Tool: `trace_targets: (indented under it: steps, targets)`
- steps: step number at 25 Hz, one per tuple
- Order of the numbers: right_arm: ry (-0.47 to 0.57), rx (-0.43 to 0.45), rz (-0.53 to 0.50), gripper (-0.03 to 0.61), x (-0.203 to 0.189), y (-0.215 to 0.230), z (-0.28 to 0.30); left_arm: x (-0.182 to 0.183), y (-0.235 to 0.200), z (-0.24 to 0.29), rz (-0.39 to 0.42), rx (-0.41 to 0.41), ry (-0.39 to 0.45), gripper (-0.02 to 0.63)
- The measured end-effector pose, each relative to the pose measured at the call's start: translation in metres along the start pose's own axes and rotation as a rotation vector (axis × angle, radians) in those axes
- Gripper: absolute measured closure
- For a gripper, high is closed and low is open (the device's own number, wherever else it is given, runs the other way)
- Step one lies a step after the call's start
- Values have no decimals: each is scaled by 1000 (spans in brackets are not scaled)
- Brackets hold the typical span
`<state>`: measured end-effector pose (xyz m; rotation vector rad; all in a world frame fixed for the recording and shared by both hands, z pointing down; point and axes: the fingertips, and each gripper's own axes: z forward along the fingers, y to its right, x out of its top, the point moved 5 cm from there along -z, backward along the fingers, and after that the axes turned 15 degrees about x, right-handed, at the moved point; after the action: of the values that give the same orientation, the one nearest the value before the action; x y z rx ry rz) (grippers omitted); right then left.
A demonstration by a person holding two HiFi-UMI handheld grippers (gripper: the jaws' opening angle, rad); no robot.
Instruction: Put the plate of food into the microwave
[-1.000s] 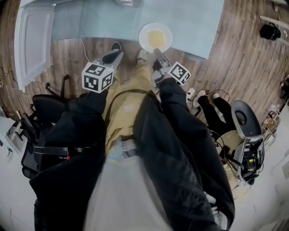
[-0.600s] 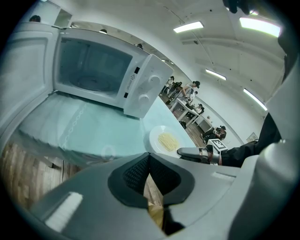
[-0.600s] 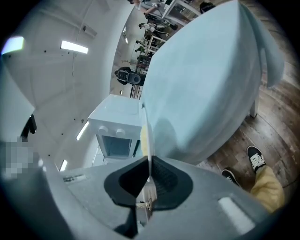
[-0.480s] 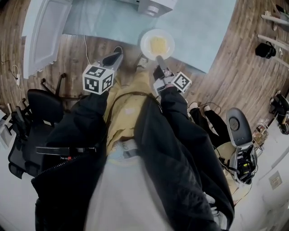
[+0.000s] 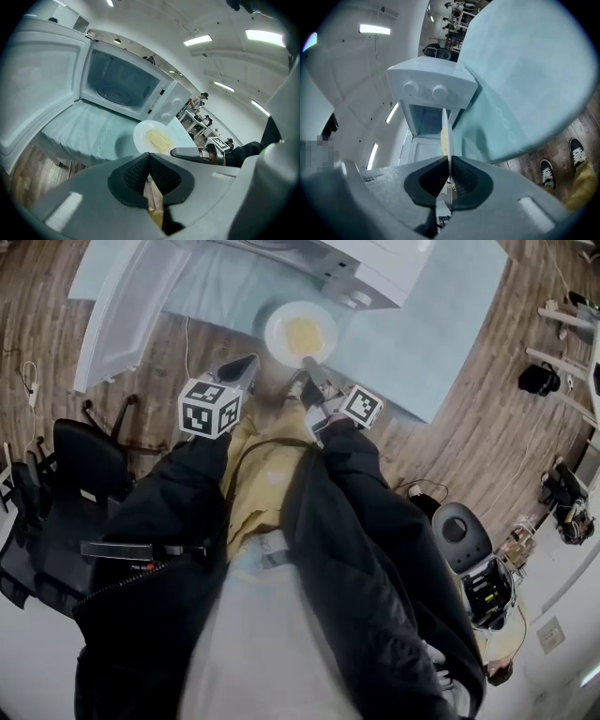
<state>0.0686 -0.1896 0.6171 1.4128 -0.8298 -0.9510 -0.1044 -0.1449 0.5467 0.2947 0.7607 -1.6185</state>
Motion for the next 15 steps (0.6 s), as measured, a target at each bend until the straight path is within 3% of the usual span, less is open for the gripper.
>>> trace_targets:
  steps: [4,15]
  targets:
    - [-31,14,-5,571,1,-6,39,11,-20,-2,-27,10,13,618]
    - [10,39,43,571,12,-12,123,65,-79,10,-51,101,78,618]
